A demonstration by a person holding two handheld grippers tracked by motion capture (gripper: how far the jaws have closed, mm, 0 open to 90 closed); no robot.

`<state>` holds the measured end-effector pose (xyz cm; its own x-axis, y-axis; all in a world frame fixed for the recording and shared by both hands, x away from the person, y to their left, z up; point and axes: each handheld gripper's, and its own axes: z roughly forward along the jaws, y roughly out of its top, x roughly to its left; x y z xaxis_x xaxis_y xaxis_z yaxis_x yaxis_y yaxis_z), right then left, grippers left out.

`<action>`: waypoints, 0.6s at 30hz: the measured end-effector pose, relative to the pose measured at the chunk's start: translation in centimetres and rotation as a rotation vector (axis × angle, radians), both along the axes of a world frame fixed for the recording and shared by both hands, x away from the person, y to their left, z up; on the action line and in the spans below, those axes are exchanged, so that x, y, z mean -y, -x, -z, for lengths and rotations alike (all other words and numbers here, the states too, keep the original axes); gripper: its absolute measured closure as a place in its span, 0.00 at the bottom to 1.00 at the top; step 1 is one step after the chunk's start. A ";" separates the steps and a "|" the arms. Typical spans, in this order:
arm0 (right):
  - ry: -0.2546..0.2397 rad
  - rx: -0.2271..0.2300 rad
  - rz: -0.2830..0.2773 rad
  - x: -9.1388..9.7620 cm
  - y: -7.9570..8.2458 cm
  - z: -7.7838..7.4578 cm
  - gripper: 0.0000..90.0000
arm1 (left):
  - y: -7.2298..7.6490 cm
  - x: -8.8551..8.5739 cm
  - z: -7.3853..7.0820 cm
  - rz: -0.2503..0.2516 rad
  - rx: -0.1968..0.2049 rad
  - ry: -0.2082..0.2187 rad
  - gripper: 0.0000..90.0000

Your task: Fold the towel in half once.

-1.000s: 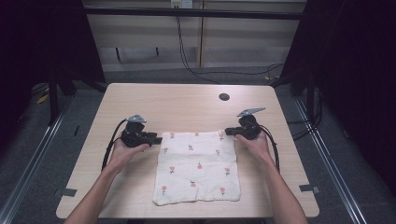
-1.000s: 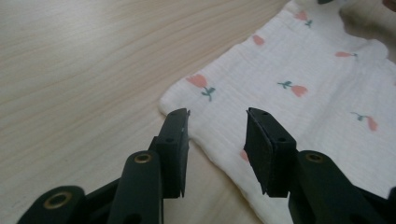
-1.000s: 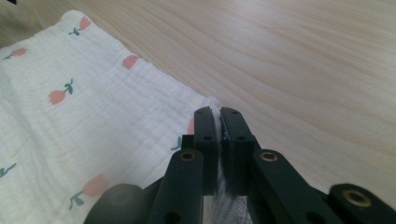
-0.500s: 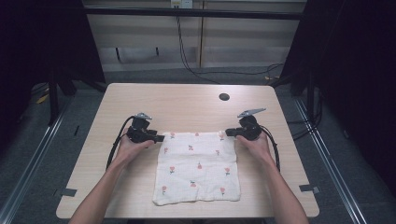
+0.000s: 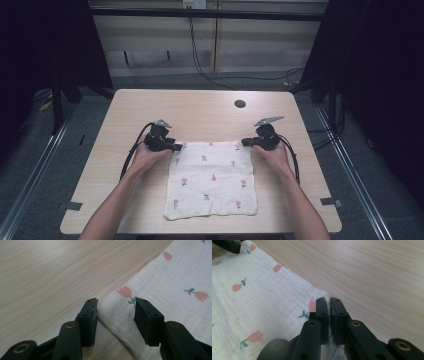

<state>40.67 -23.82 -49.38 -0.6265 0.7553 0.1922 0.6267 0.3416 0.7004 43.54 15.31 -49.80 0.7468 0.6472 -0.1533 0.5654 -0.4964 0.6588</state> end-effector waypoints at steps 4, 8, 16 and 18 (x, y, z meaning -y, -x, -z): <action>-0.001 0.001 0.001 0.1 -0.1 0.0 0.96 | 0.1 0.4 0.0 0.011 0.011 -0.013 0.72; -0.016 0.002 -0.003 0.1 0.0 -0.1 0.96 | 0.0 0.3 0.3 0.063 -0.032 0.047 0.93; -0.036 0.008 -0.003 0.2 0.4 -0.5 0.96 | 0.6 -0.5 0.0 0.068 -0.042 0.084 0.96; -0.038 0.009 -0.008 0.2 0.5 -0.7 0.96 | 0.7 -0.6 -0.4 0.068 -0.026 0.083 0.96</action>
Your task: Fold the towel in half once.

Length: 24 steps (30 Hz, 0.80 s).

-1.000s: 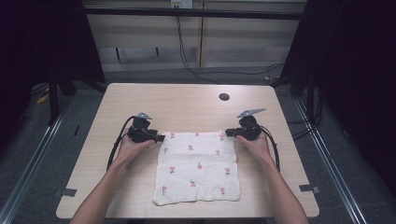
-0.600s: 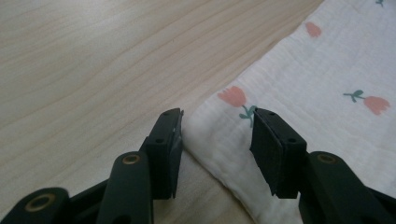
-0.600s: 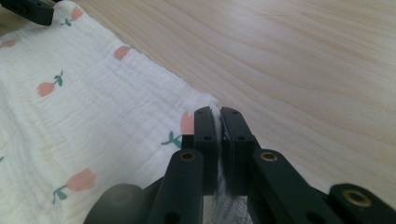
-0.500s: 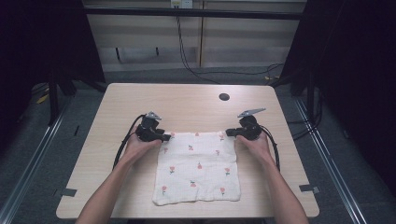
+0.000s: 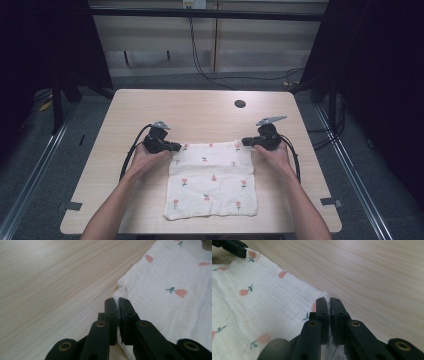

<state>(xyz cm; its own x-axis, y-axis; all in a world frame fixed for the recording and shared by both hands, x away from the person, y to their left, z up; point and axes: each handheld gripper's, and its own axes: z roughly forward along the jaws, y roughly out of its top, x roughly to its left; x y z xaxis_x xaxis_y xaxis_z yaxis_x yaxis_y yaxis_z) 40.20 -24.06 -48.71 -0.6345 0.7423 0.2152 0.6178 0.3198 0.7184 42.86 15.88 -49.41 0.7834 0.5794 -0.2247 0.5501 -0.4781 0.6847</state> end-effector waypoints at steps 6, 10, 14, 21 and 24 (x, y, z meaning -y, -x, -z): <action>-0.039 0.024 0.014 0.8 0.2 -1.2 0.96 | 0.7 -0.6 -1.2 -0.019 0.030 0.052 0.96; -0.038 0.036 0.010 0.8 0.5 -2.0 0.96 | 0.8 -0.9 -2.7 -0.029 0.061 0.077 0.96; -0.052 0.065 0.019 1.0 0.4 -2.9 0.96 | 0.8 -1.0 -4.3 -0.029 0.100 0.095 0.96; -0.066 0.105 0.025 1.3 0.2 -4.7 0.96 | 0.7 -1.1 -5.5 -0.074 0.137 0.154 0.96; -0.103 0.126 0.031 1.8 0.3 -5.4 0.96 | 1.2 -1.2 -5.7 -0.063 0.147 0.142 0.96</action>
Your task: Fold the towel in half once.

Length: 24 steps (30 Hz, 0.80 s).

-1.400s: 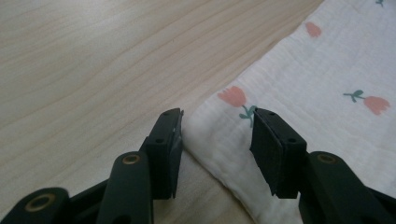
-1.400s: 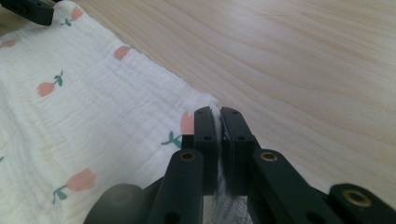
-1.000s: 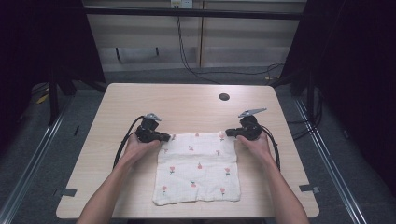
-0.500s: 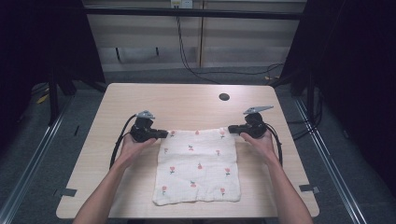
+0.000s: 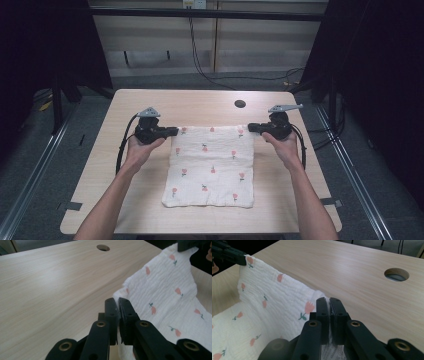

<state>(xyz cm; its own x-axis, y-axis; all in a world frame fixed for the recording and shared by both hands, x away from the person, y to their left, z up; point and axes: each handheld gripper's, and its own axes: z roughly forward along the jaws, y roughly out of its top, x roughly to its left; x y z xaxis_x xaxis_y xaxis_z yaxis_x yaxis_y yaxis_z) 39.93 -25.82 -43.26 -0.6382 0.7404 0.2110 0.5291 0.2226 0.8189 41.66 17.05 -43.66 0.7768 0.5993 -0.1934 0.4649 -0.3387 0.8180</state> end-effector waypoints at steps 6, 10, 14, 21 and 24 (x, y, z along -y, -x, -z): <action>-0.036 0.006 -0.030 -0.1 1.3 -0.3 0.96 | 1.3 -0.4 -0.3 0.024 0.015 0.015 0.96; -0.040 0.017 -0.049 0.0 2.5 -0.6 0.96 | 2.3 -0.4 -0.3 0.051 0.032 0.002 0.96; -0.025 0.028 -0.087 0.0 4.1 -0.9 0.96 | 3.1 -0.4 -0.7 0.081 0.049 -0.004 0.96; -0.028 0.024 -0.123 -0.1 6.7 -0.6 0.96 | 5.2 -0.9 -0.7 0.096 0.077 0.003 0.96; 0.015 0.027 -0.120 -0.2 7.5 -0.8 0.96 | 6.0 -1.1 -0.6 0.103 0.084 0.003 0.96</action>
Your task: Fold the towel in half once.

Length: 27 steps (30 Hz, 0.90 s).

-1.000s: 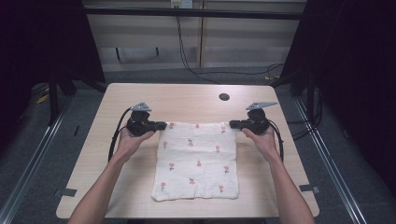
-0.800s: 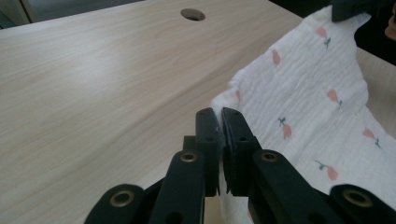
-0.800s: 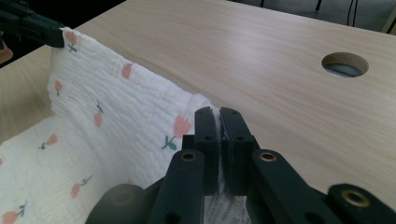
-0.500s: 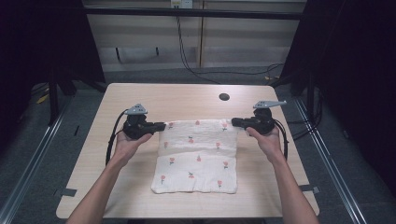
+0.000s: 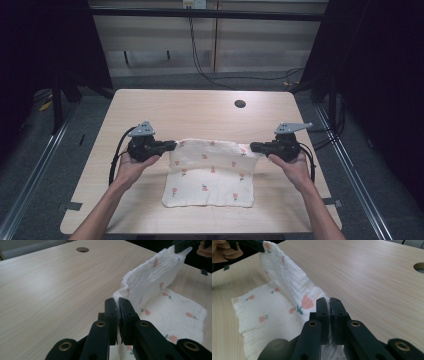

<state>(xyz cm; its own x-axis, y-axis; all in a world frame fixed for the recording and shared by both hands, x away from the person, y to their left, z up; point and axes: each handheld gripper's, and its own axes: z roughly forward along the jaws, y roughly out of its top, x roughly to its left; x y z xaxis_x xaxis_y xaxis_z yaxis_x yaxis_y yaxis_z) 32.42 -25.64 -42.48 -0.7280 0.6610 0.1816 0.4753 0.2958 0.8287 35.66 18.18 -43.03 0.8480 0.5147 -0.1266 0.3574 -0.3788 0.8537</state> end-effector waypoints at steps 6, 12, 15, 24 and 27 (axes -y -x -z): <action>-0.004 0.006 0.012 -0.2 1.6 0.6 0.96 | 1.0 0.3 -0.2 0.035 0.006 -0.012 0.96; 0.015 0.014 -0.017 -0.9 3.7 0.8 0.96 | 2.1 0.5 0.2 0.063 -0.007 -0.016 0.96; 0.046 0.020 0.002 -0.9 4.6 0.9 0.96 | 2.8 0.4 0.5 0.098 -0.023 -0.018 0.96; 0.063 -0.021 -0.046 -1.3 6.9 2.5 0.95 | 3.6 0.3 1.2 0.111 -0.034 -0.062 0.96; 0.064 -0.019 -0.050 -1.4 7.5 2.7 0.95 | 4.0 0.1 1.1 0.113 -0.029 -0.071 0.96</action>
